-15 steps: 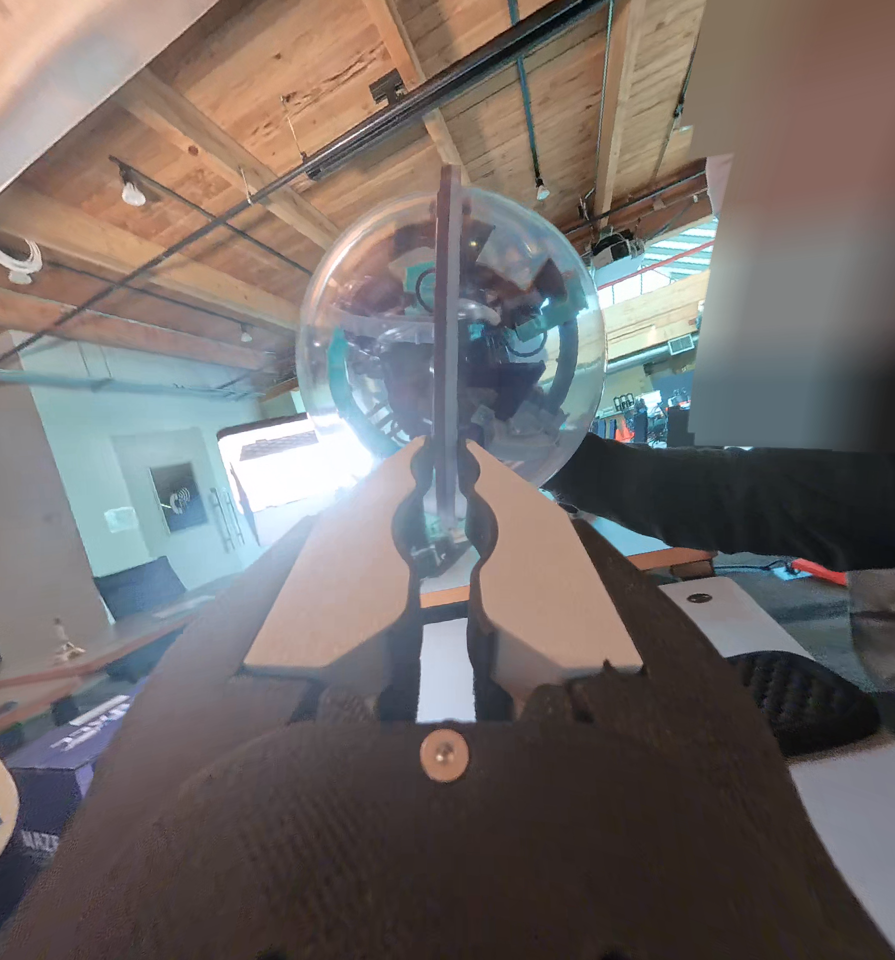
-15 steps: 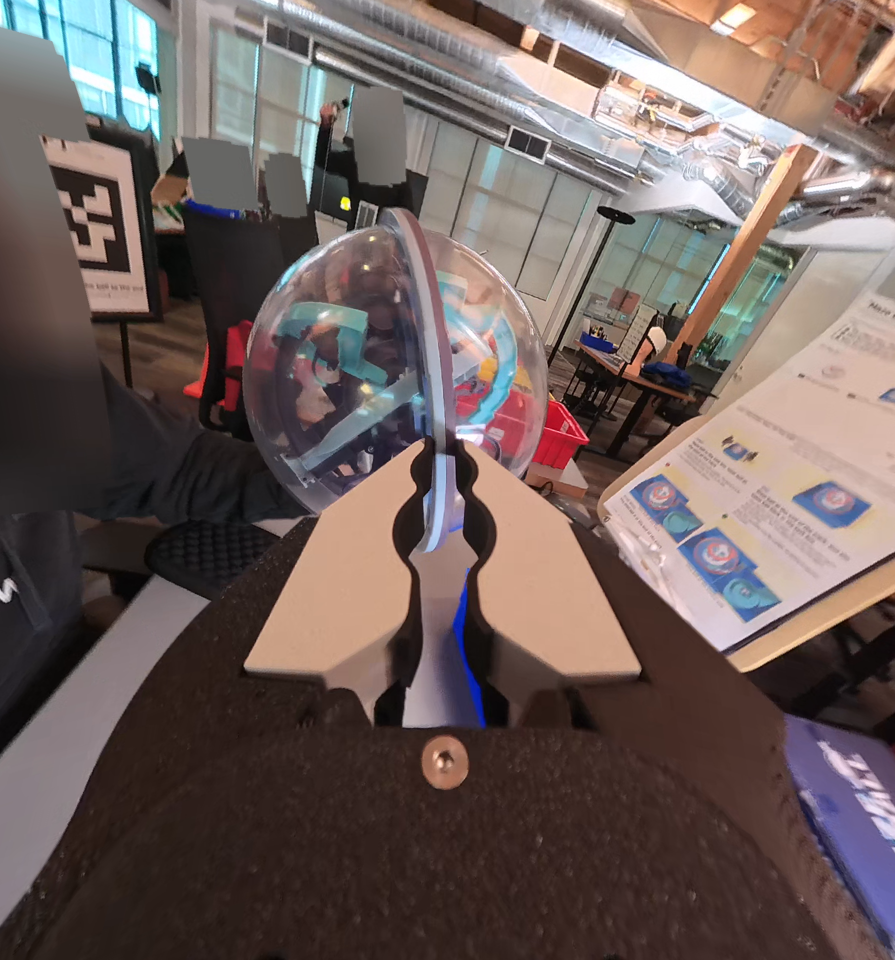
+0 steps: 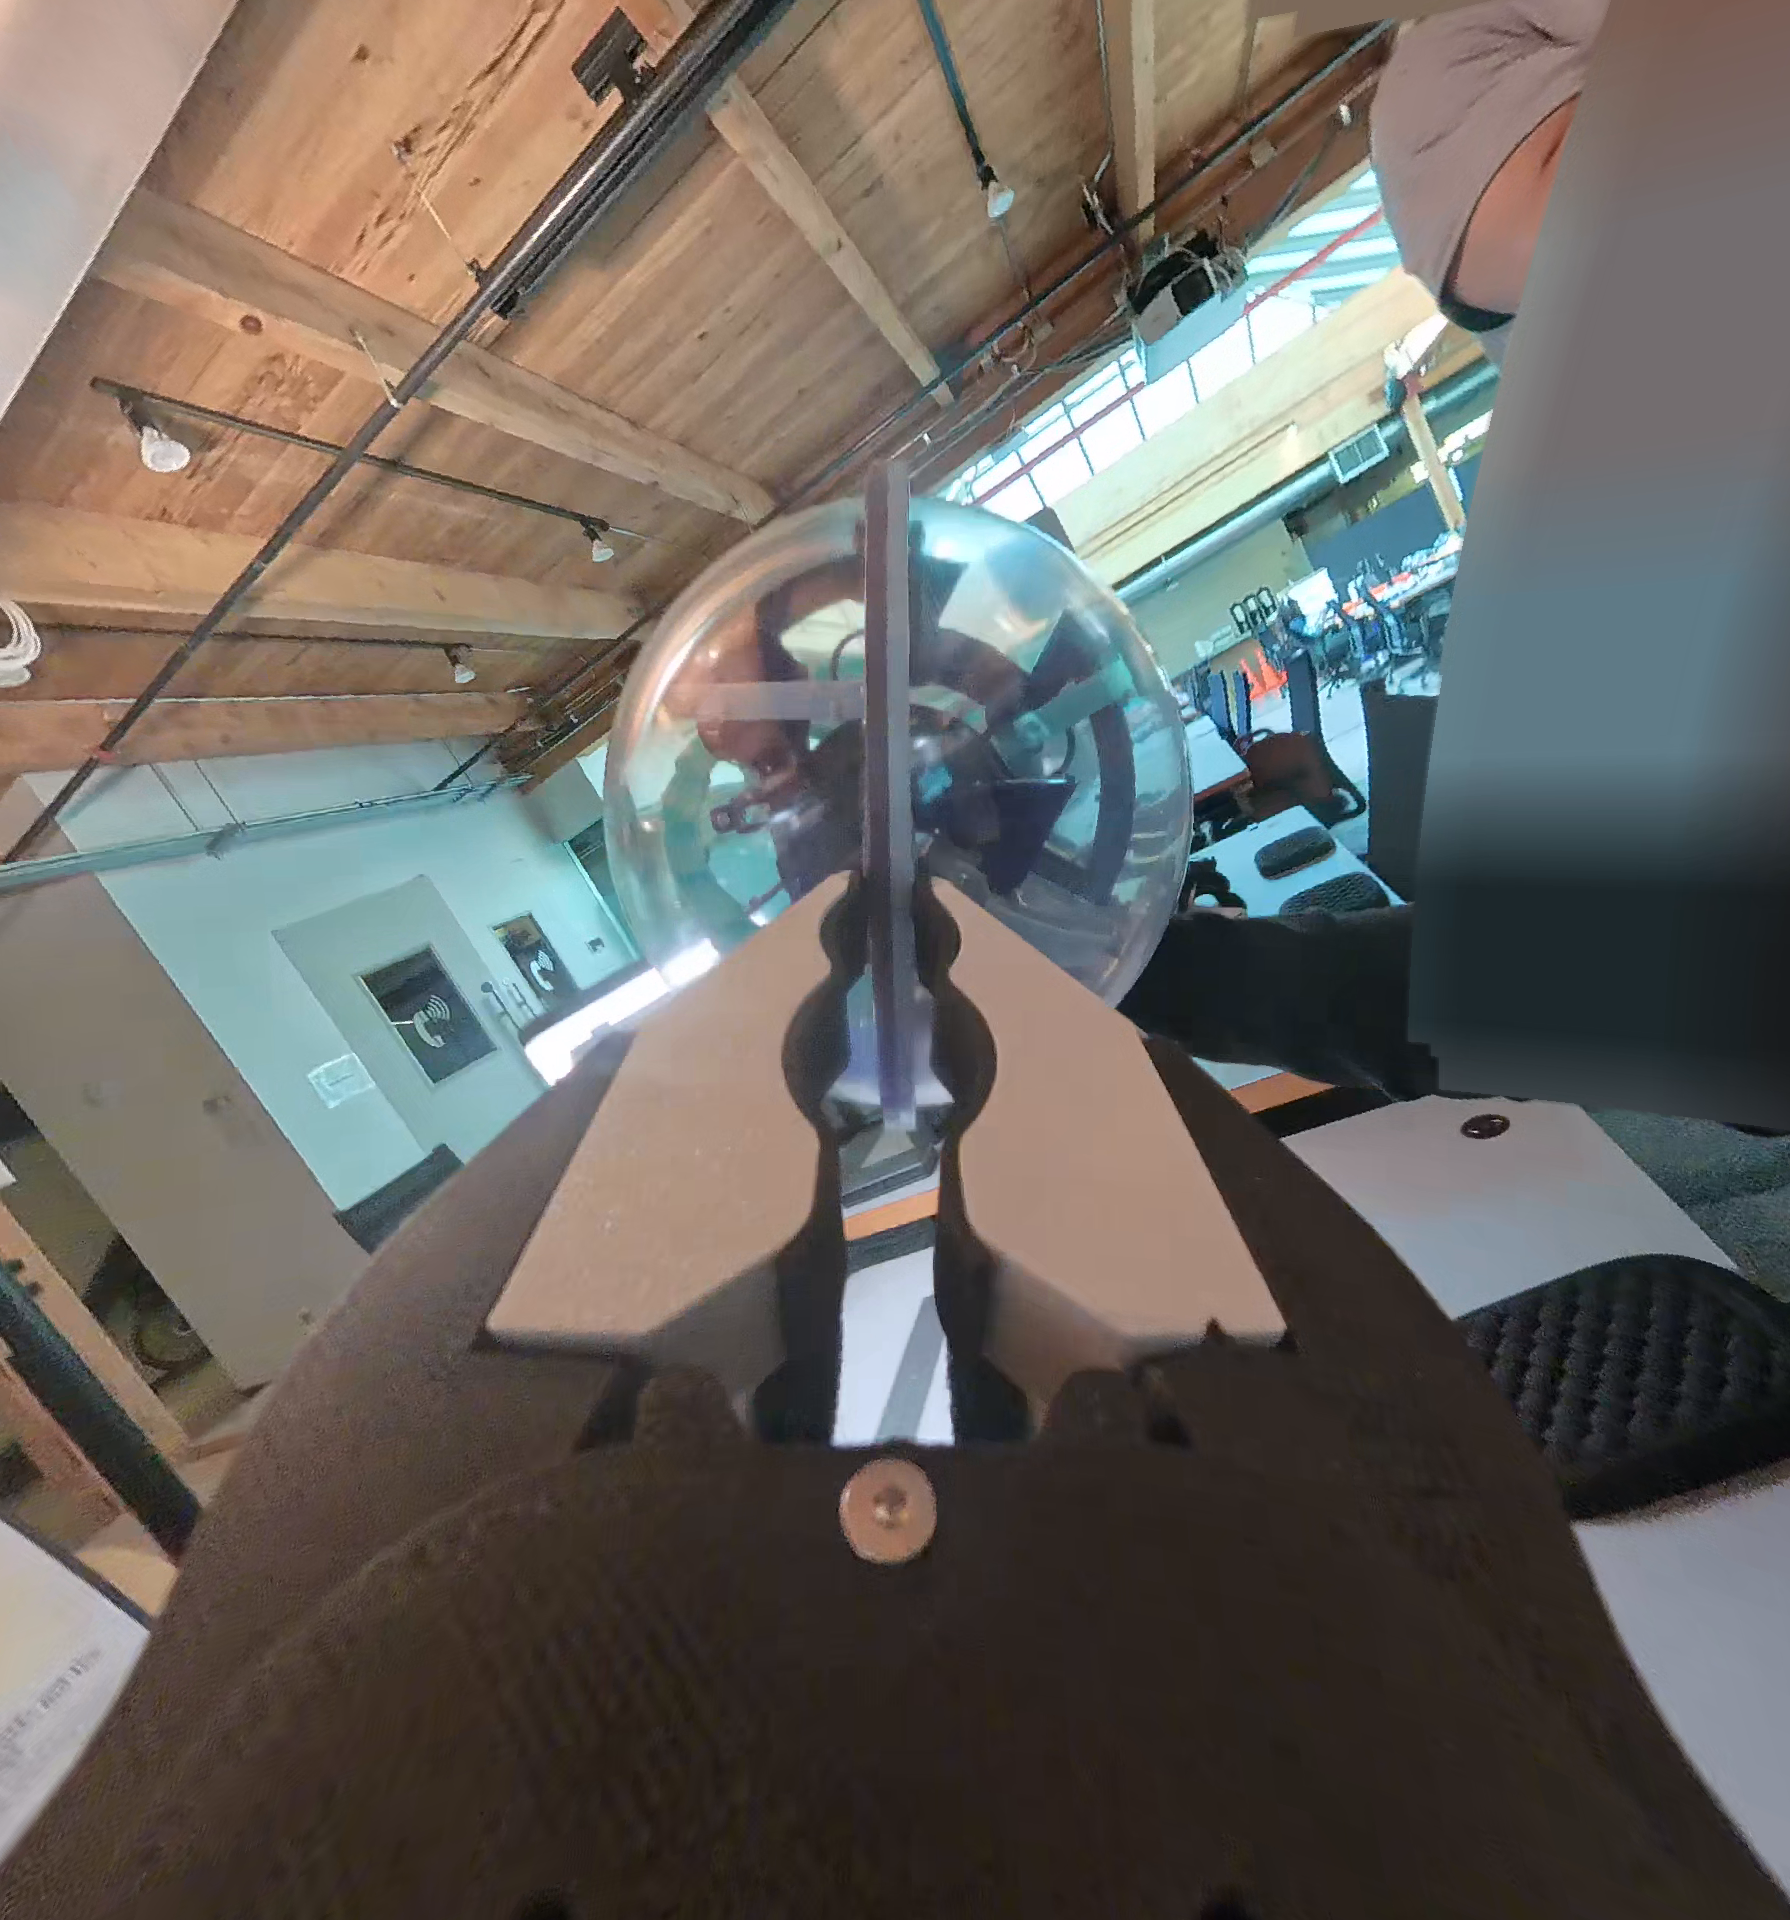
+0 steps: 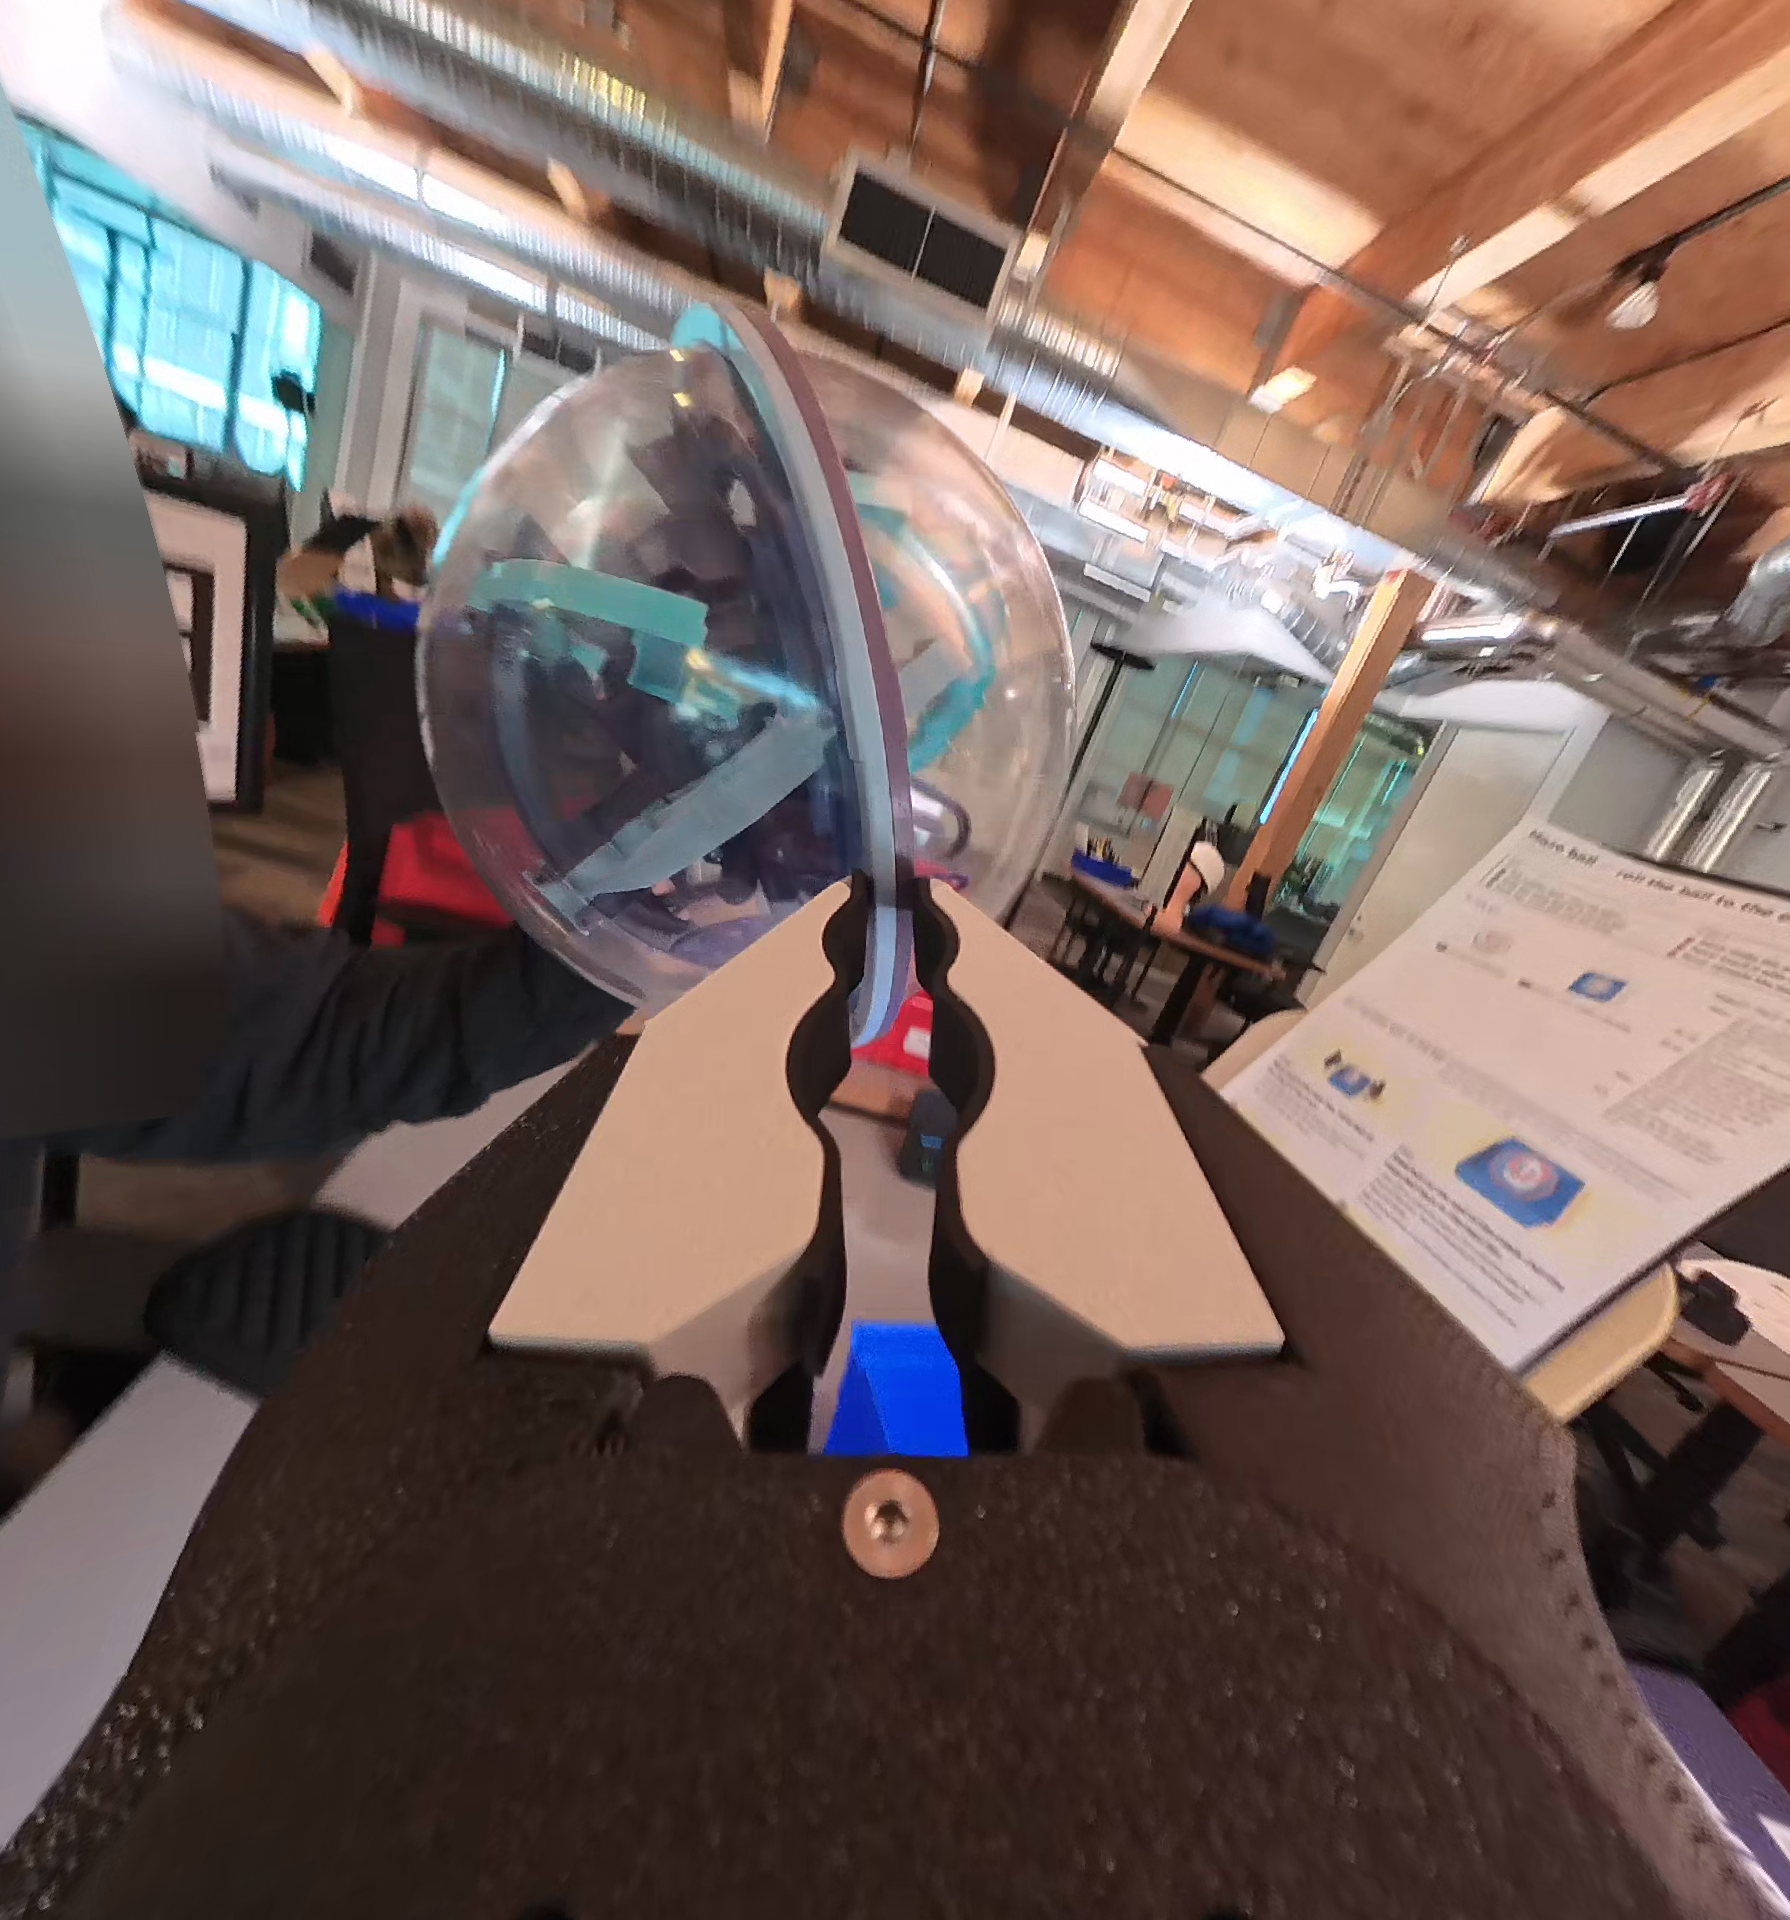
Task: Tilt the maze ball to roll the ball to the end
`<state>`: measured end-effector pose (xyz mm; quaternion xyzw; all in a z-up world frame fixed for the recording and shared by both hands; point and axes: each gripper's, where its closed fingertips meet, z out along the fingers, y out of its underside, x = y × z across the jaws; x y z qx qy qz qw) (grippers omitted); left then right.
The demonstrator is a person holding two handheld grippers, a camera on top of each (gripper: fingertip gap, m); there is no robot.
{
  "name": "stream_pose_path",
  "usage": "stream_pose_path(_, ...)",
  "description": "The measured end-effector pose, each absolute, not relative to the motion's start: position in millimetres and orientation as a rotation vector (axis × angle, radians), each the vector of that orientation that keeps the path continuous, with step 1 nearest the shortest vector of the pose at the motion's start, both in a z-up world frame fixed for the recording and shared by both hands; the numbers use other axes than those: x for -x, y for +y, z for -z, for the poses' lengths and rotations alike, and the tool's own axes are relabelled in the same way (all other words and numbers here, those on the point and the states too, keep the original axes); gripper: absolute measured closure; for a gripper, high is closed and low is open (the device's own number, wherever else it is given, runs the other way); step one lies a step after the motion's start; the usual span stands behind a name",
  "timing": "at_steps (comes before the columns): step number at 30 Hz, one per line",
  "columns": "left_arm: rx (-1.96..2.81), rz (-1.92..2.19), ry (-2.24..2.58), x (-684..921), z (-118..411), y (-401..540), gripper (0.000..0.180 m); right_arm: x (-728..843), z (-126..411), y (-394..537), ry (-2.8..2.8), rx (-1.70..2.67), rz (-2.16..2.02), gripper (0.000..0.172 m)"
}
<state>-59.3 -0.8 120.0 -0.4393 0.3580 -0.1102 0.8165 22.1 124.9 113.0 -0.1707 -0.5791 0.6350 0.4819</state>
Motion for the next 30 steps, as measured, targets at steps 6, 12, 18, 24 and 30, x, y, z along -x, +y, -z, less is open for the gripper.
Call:
stream_pose_path(6,0.924,0.154,0.864,27.0,-184.1,-18.2,0.174,-23.1,-137.9,118.9,-1.343,0.386,-1.67,0.166)
stream_pose_path(12,0.88,0.1,0.933,1.1,-209.4,-37.8,0.174,-29.4,-158.9,105.6,-1.361,0.33,-1.639,0.166)
stream_pose_path(18,0.84,0.155,0.873,7.3,-208.3,-45.9,0.174,-44.2,-171.0,94.3,-1.377,0.31,-1.598,0.166)
stream_pose_path(24,0.82,0.232,0.797,19.5,-202.8,-40.1,0.174,-53.3,-183.6,92.8,-1.379,0.341,-1.546,0.166)
stream_pose_path(30,0.837,0.339,0.718,28.0,-204.7,-34.7,0.174,-56.6,-187.7,90.7,-1.396,0.382,-1.518,0.166)
